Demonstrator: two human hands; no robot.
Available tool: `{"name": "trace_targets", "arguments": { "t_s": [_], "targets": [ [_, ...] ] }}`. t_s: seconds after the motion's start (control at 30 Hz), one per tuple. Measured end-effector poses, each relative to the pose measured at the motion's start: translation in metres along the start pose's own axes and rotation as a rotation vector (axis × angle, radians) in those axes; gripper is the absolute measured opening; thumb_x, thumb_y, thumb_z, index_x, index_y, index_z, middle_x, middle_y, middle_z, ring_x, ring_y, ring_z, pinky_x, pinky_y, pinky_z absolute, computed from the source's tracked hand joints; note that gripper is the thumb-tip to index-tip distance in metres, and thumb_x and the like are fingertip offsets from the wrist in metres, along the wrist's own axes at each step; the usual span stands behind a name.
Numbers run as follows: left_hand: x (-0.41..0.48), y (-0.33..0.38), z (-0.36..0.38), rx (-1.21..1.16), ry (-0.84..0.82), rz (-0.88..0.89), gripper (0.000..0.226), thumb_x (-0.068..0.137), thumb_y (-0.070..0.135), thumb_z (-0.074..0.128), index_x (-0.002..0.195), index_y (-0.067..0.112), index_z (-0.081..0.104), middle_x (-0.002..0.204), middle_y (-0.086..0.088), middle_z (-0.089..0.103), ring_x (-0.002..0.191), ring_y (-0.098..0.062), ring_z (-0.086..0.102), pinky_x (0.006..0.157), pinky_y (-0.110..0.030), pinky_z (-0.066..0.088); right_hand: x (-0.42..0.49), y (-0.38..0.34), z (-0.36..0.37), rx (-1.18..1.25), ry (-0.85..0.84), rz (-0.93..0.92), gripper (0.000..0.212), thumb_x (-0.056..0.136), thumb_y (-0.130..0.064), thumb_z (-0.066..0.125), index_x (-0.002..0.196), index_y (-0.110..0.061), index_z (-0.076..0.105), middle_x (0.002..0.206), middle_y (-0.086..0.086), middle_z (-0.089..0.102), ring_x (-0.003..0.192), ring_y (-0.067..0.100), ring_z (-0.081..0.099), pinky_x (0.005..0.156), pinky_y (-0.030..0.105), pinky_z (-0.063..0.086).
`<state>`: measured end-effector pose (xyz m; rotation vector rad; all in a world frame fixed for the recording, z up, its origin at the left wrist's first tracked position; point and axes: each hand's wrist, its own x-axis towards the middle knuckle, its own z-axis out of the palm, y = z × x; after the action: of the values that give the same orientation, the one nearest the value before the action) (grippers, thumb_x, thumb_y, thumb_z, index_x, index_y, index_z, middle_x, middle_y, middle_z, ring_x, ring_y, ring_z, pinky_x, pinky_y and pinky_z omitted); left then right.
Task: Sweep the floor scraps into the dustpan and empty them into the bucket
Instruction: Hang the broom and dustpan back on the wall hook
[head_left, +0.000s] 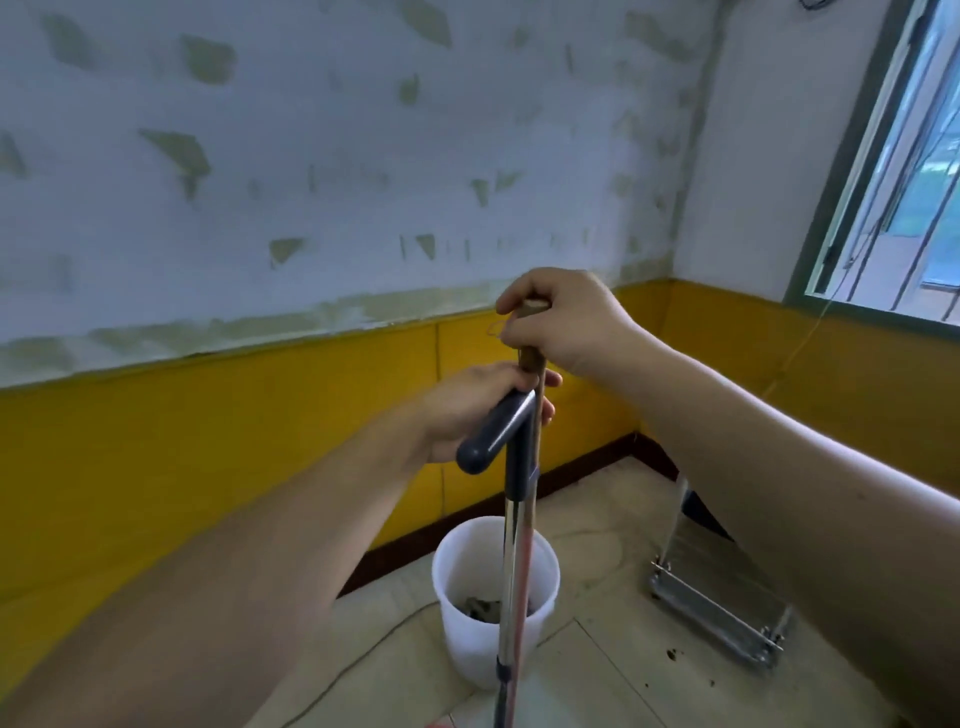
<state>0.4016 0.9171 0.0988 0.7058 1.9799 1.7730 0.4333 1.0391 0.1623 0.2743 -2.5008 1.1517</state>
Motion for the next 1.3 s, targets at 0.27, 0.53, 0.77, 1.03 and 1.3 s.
{"name": "trace_targets", "arguments": {
  "t_s": [0.27,0.53,0.77,1.03,1.3],
  "targets": [
    [-0.016,-0.015,-0.047,-0.052,0.116,-0.035,0.021,0.1,0.018,0.038,0.104,0.015,0.059,0.087,-0.011,0.061,0.086,-0.02,0.06,0.091,-0.038,0.05,0.039,-0.031,0.051,0.275,0.015,0.014,0.022,0.087,-0.002,0.057,0.098,-0.021,0.059,0.078,0.003,0.063,0.075,0.016,0.063,0.071,0.032,0.053],
    [-0.036,-0.035,-0.117,-0.174,0.18,0.0,0.015,0.094,0.011,0.038,0.084,0.011,0.049,0.072,-0.006,0.051,0.073,-0.019,0.049,0.083,-0.037,0.04,0.078,-0.067,0.119,0.381,0.022,0.029,0.026,0.081,0.004,0.063,0.081,-0.021,0.058,0.067,0.002,0.062,0.073,0.021,0.066,0.069,0.037,0.052],
    [-0.065,-0.047,-0.179,-0.11,0.164,0.035,0.017,0.09,0.018,0.048,0.073,0.014,0.045,0.066,-0.004,0.047,0.064,-0.016,0.043,0.075,-0.037,0.035,0.108,-0.089,0.174,0.482,-0.036,0.209,0.02,0.082,0.003,0.063,0.085,-0.015,0.057,0.066,0.008,0.063,0.063,0.02,0.059,0.06,0.027,0.043],
    [-0.092,-0.062,-0.26,0.035,0.253,0.045,0.018,0.085,0.019,0.053,0.067,0.016,0.05,0.065,-0.004,0.051,0.067,-0.019,0.045,0.078,-0.039,0.035,0.13,-0.115,0.227,0.404,-0.119,0.249,0.018,0.088,0.003,0.055,0.085,-0.015,0.055,0.067,0.009,0.059,0.054,0.017,0.06,0.049,0.024,0.046],
    [-0.108,-0.076,-0.315,-0.077,0.273,0.134,0.048,0.088,0.059,0.041,0.078,0.013,0.051,0.059,-0.003,0.048,0.056,-0.017,0.043,0.063,-0.032,0.037,0.151,-0.133,0.279,0.805,-0.332,0.39,0.02,0.09,0.005,0.047,0.086,-0.015,0.051,0.053,0.004,0.056,0.044,0.012,0.057,0.044,0.02,0.037]
  ]
}}
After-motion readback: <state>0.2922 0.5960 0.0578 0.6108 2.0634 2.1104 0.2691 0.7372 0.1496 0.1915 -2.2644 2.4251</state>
